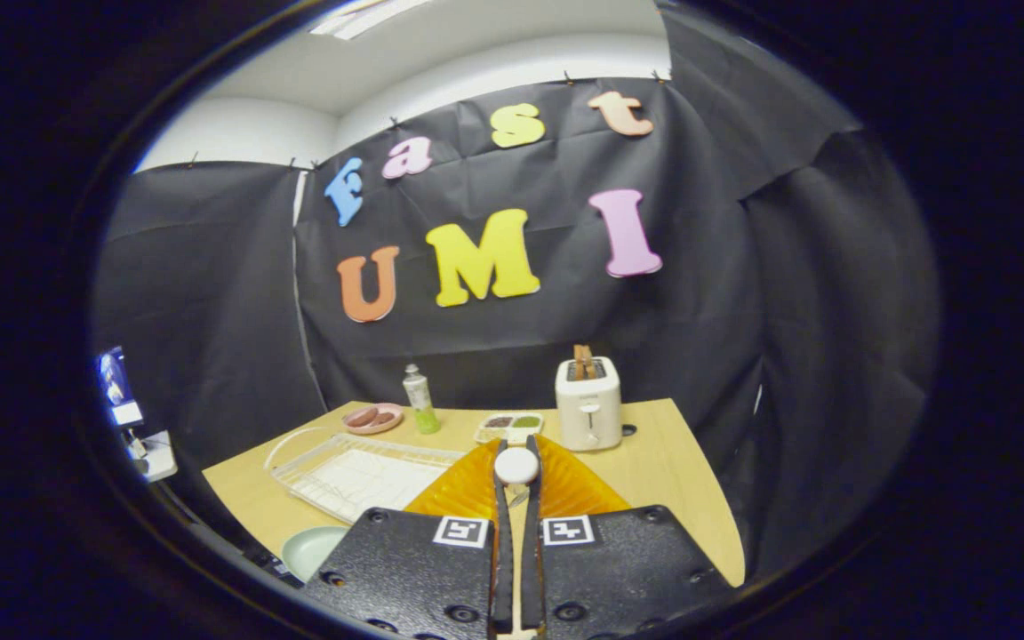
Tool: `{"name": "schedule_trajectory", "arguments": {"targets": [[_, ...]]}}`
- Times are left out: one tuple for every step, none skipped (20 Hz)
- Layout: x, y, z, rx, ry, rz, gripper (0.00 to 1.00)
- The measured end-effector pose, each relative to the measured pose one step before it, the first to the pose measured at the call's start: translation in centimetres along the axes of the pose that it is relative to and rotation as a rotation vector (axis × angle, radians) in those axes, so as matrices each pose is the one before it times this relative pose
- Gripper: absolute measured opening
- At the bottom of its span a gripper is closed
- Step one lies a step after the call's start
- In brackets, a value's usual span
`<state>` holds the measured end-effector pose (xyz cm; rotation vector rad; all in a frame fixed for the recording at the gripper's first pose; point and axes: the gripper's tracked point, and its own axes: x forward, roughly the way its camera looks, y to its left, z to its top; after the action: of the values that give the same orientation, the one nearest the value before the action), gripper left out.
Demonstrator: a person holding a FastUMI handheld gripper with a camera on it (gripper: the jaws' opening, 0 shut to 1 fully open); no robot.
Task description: Take the plate from the dish rack, then take the spoon from the basket and place it into the plate.
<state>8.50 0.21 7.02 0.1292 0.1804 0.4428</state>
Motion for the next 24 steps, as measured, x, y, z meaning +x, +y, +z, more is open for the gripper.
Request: {"name": "schedule_trajectory", "arguments": {"targets": [[-0.244,2.075,0.164,-0.01639,0.01259,0.03313,0.09],[-0.154,2.580,-0.089,-0.01615,0.01904,0.04279,0.09],[-0.126,2.145,-0.216,-0.01179,0.01808,0.03552,0.09],[0.235,2.120,-0.193,-0.01134,0.02149,0.03823,0.09],[0.149,2.219,-0.606,-0.01370,0.02898,0.04137,0.09],[0.609,1.753,-0.653,-0.01233,0.02833,0.03478,0.09],[0.859,1.788,-0.946,-0.01496,0.03831,0.03557,0.09],[0.578,2.092,-1.401,-0.01347,0.04144,0.03063,0.09],[0.927,1.275,-1.046,-0.01170,0.03403,0.02152,0.09],[1.221,1.347,-1.016,-0.00961,0.03674,0.02539,0.09],[1.019,0.897,-0.701,-0.00447,0.02660,0.01746,0.09],[1.034,0.708,-0.732,-0.00575,0.02560,0.01810,0.09],[0.993,0.553,-0.598,-0.00346,0.02471,0.01313,0.09],[1.035,0.498,-0.814,-0.00187,0.02528,0.01453,0.09],[0.567,0.134,-0.511,0.00092,0.02269,0.01113,0.09],[1.028,0.514,-0.744,0.00116,0.02655,0.01269,0.09],[0.818,0.292,-0.570,0.00099,0.01821,0.00777,0.09],[0.925,0.190,-0.560,0.00121,0.02009,0.00800,0.09],[0.735,0.065,-0.253,0.00585,0.01247,0.00927,0.09],[0.593,0.127,-0.429,0.00690,0.01436,0.00629,0.09],[0.482,-0.020,-0.200,0.00524,0.00931,0.00601,0.09],[0.344,-0.015,-0.071,0.00386,0.00405,0.00144,0.09],[0.257,-0.042,-0.035,0.00187,0.00268,0.00077,0.09],[0.245,-0.076,-0.182,0.00378,0.00384,0.00147,0.12]]}}
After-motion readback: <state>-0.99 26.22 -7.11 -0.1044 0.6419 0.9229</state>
